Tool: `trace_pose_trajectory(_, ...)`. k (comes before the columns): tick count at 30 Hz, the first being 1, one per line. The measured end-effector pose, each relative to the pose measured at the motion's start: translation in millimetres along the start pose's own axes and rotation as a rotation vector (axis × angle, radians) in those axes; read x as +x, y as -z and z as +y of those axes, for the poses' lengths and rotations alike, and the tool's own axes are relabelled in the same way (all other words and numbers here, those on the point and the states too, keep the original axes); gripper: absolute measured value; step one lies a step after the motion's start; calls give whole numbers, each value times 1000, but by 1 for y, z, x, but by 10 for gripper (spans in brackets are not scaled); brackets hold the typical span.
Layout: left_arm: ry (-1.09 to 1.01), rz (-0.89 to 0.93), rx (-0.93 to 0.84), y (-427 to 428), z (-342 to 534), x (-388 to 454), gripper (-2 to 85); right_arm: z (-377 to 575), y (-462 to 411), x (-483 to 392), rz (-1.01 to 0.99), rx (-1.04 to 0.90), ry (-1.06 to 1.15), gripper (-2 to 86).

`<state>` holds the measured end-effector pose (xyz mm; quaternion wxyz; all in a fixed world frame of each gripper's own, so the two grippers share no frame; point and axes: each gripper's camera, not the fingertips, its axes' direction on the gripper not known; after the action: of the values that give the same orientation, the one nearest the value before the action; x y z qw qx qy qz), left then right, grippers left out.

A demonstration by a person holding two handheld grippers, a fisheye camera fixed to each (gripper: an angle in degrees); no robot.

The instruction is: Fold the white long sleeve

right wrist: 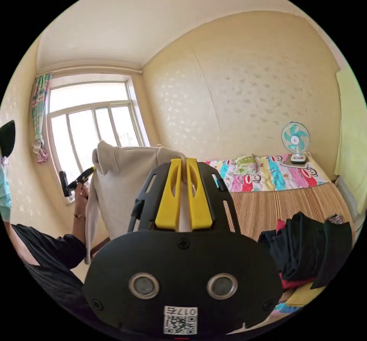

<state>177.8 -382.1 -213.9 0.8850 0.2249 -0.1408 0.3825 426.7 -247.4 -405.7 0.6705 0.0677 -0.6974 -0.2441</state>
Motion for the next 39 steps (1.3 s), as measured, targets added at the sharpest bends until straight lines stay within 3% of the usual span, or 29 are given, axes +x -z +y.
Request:
trace_pose_trajectory(3,-28,-118,-304,-165,13,-32,44,3,-139,81,103,-200,-18,32)
trace_pose_trajectory(5,27,-231,-528,-252,62,-58,49,31,-203,123,215,-371,-187,31)
trace_pose_trajectory(9,87,-66,-613,-286,164,-53,53,131,-256,108,61,-422,-210,71)
trace_pose_trajectory(12,81,-24,-790,-306,263,-32,54,224,-297,72,78,-629,-179,122)
trace_pose_trajectory(14,102,12,-1005,-320,347,-23,48,280,-310,51,98,-710,-153,152)
trace_pose_trajectory(16,113,2,-1070,-314,391,-26,42,335,-323,36,154,-803,-103,183)
trace_pose_trajectory(18,156,39,-971,-282,398,-36,39,354,-309,22,209,-697,-17,226)
trace_pose_trajectory(21,238,-52,-913,-222,392,-61,58,353,-327,40,186,-792,-97,287)
trace_pose_trajectory(24,248,-269,-834,-158,387,-89,95,358,-323,64,90,-747,-192,362)
trace_pose_trajectory(28,174,-346,-962,-148,412,-117,117,364,-321,93,-37,-717,-325,381)
trace_pose_trajectory(33,68,-376,-1139,-178,433,-126,50,372,-319,117,-164,-672,-422,339)
trace_pose_trajectory(36,214,-257,-1073,-148,395,-159,19,376,-319,127,-209,-659,-471,301)
trace_pose_trajectory(39,442,-26,-862,-104,329,-204,13,378,-320,130,-230,-649,-490,269)
